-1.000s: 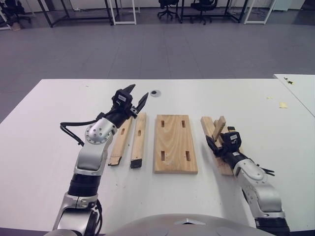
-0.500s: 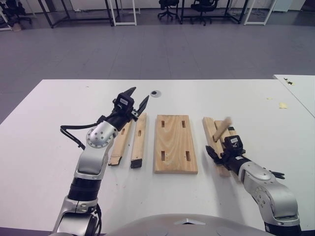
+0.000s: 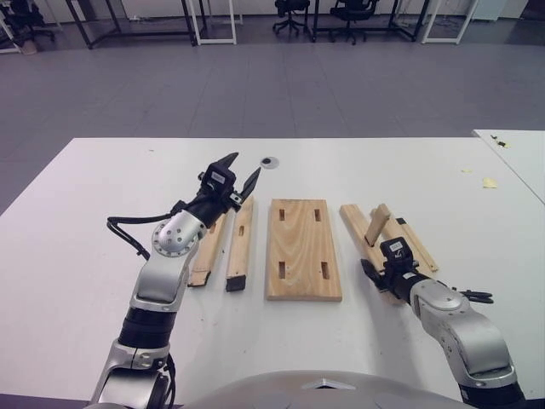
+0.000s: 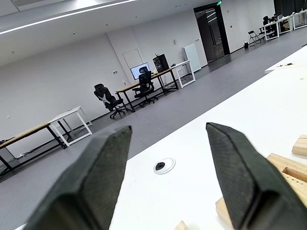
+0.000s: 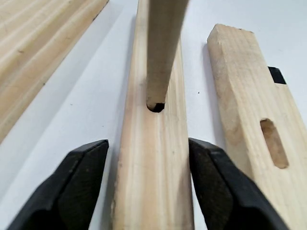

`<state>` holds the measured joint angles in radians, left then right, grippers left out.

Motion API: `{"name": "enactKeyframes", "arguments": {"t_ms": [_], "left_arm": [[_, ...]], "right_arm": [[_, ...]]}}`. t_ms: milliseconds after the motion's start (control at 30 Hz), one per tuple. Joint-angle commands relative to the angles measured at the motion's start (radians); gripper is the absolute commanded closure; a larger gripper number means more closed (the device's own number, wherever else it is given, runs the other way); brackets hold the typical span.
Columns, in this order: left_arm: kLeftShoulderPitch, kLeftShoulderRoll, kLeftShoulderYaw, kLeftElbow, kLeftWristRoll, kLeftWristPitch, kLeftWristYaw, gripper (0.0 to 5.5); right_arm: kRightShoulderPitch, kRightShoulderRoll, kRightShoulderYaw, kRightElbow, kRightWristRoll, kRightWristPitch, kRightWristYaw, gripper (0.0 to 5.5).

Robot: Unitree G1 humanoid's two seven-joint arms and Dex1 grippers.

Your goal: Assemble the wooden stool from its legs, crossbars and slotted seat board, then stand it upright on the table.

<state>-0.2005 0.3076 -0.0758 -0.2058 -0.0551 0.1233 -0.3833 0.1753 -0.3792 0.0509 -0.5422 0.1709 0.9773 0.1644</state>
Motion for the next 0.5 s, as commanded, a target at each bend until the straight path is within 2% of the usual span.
{"name": "enactKeyframes", "arguments": {"t_ms": [33,133,233,300,400,500], "left_arm": [[-0.015,-0.013,0.005,0.012,-0.004,0.013,0.009,2.67],[-0.051,-0.074,0.078,-0.002,-0.175,0.156,0.005,2.67],[-0.111,-0.177,0.192,-0.004,-0.524,0.436,0.016,2.67],[-0.156,-0.235,0.288,0.037,-0.702,0.573,0.107,2.67],[-0.203,-0.278,0.375,0.103,-0.857,0.686,0.211,2.67],[-0.235,-0.277,0.383,0.11,-0.925,0.753,0.243,2.67]], "right_arm": [[-0.031,-0.003,-0.008,0.045,-0.014,-0.023,0.008,3.25],[-0.09,-0.023,-0.041,0.069,-0.019,-0.102,0.034,3.41],[-0.171,-0.055,-0.037,0.042,-0.006,-0.231,0.116,3.43],[-0.227,-0.064,-0.013,0.033,-0.006,-0.284,0.156,3.43],[-0.289,-0.015,0.083,-0.005,-0.026,-0.328,0.167,3.43],[-0.32,0.02,0.136,-0.038,-0.028,-0.345,0.164,3.43]]}}
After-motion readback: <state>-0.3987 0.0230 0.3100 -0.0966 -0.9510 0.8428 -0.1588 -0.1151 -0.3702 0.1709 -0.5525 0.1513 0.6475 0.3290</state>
